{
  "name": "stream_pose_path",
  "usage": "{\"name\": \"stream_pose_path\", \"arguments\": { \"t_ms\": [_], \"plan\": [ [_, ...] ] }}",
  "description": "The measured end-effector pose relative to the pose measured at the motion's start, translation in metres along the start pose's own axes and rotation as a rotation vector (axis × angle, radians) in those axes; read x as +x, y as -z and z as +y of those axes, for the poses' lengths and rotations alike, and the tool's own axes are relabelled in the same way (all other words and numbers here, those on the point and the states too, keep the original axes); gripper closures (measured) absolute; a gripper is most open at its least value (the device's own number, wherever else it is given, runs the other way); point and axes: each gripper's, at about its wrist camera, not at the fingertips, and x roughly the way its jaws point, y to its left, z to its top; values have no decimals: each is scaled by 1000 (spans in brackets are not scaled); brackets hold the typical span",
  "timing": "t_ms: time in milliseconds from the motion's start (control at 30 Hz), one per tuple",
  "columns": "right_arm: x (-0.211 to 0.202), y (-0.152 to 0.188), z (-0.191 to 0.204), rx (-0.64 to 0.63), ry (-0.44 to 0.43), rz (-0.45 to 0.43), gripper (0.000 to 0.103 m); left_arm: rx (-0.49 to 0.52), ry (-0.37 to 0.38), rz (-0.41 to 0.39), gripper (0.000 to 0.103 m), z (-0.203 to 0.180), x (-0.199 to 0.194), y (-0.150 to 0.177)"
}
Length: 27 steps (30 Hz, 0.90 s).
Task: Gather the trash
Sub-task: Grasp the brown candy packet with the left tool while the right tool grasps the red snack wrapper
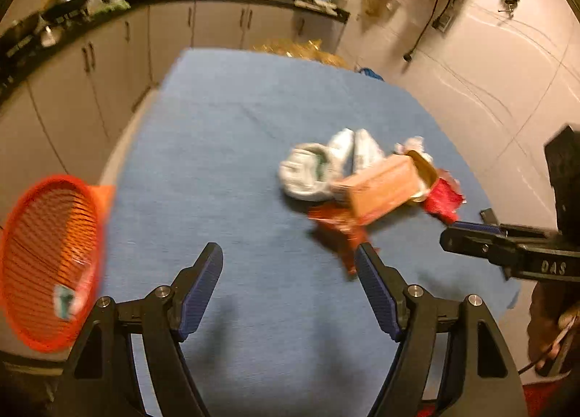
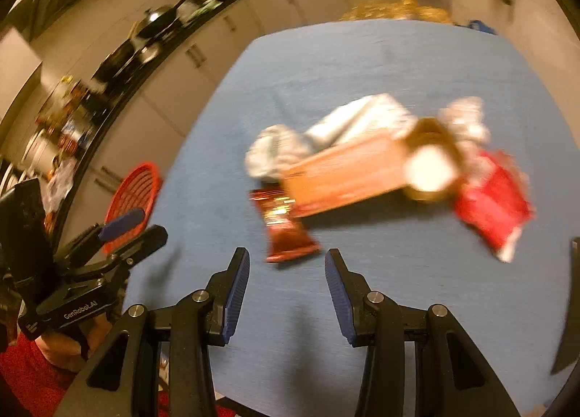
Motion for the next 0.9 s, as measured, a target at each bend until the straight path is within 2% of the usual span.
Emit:
{"name": "stream_pose_path", "arguments": {
  "t_ms": [100, 300, 400, 467, 567, 600, 633, 700, 800, 867, 900],
  "plan": [
    [-18, 5, -28, 34, 23, -26, 50, -24, -9, 39, 29, -18, 22, -2],
    [-45, 16, -78, 97, 52, -50, 50, -90, -53, 86, 28, -34, 61, -4],
    [-56, 20, -100, 112, 69, -60, 48, -84, -120, 96, 28, -38, 80, -4],
    [-61, 19, -112, 119, 79, -63, 48, -78, -140, 101, 28, -40, 90, -3],
    [-66, 17, -126, 114, 96, -73, 42, -67, -161, 86, 29, -45, 98, -3],
    [-67, 15, -131, 111, 103, -77, 40, -60, -174, 80, 31, -47, 100, -3],
    [-67, 12, -137, 106, 112, -80, 40, -49, -189, 69, 42, -49, 101, -2],
    [-66, 6, -149, 102, 119, -84, 40, -26, -220, 66, 56, -52, 102, -3],
    [-55, -6, -164, 82, 121, -72, 40, -7, -248, 69, 73, -52, 99, 1],
    [-45, -13, -173, 72, 132, -58, 45, -21, -248, 73, 73, -49, 94, 6],
    [-38, -17, -178, 68, 123, -51, 52, -25, -252, 74, 73, -48, 92, 8]
  ]
}}
